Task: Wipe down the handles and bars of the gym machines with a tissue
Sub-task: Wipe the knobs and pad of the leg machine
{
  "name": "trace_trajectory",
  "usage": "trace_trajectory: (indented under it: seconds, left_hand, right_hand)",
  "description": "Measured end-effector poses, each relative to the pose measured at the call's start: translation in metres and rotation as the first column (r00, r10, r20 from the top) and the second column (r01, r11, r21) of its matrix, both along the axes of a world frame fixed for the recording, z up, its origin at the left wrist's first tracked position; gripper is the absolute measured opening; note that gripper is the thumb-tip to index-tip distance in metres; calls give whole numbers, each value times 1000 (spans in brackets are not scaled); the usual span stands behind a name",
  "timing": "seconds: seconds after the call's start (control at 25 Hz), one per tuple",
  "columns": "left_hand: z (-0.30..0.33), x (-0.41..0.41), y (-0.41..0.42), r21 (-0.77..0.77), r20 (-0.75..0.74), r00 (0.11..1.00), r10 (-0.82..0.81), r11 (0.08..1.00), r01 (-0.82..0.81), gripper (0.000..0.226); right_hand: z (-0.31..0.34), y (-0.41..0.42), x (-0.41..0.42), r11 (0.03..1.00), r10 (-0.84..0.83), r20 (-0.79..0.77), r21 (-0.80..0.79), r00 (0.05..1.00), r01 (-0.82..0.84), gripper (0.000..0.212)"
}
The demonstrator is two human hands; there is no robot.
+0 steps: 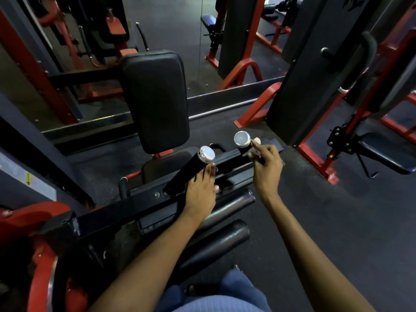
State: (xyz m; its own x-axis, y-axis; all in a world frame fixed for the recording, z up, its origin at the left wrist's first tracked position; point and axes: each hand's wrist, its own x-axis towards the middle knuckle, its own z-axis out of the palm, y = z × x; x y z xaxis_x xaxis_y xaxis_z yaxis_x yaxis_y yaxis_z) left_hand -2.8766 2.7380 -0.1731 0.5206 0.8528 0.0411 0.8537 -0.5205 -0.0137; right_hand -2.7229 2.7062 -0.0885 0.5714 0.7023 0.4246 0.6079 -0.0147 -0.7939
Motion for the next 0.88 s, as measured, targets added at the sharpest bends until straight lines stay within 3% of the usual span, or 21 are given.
trace_trajectory:
  seconds: [0.08, 0.2, 0.28, 0.4, 0.52, 0.6, 0.68, 0.8, 0.88]
  left_hand:
    - [0, 0, 1, 12, -8, 1000, 2, 1000, -2, 67]
    - [0, 1, 1, 16, -18, 1000, 6, 1000, -6, 67]
    - [-1, 1, 0, 17, -20, 1000, 5, 1000, -5, 67]
    - [0, 1, 0, 5, -5, 1000, 12, 1000, -12, 68]
    - [0, 1, 0, 11, -37, 999, 4, 1000, -4, 67]
    - [0, 1, 1, 8, -34, 999, 3, 1000, -3, 67]
    - [-1, 1, 0, 8, -31, 1000, -1, 1000, 1, 68]
    - [-1, 0, 1, 19, -36, 999, 3, 1000, -2, 68]
    - [-1, 1, 1, 23, -39, 999, -8, 1000, 8, 68]
  right_hand:
    - [-19, 7, 8, 991, -124, -73, -54, 990, 121, 30]
    - [-22, 15, 13, 975, -198, -212, -146, 957, 169, 34]
    - [4, 16, 4, 991, -129, -231, -15, 964, 130, 39]
    - [19, 8, -14, 984, -60, -102, 161, 993, 76, 45]
    - [-13, 14, 11, 996, -80, -112, -44, 991, 75, 45]
    - [-14, 32, 44, 950, 72, 94, -311, 993, -39, 40]
    - [6, 49, 61, 854, 275, 97, -482, 956, -197, 41]
    - [24, 58, 52, 836, 441, 67, -393, 895, -382, 42]
    - [0, 57, 51, 860, 376, 101, -408, 921, -306, 37]
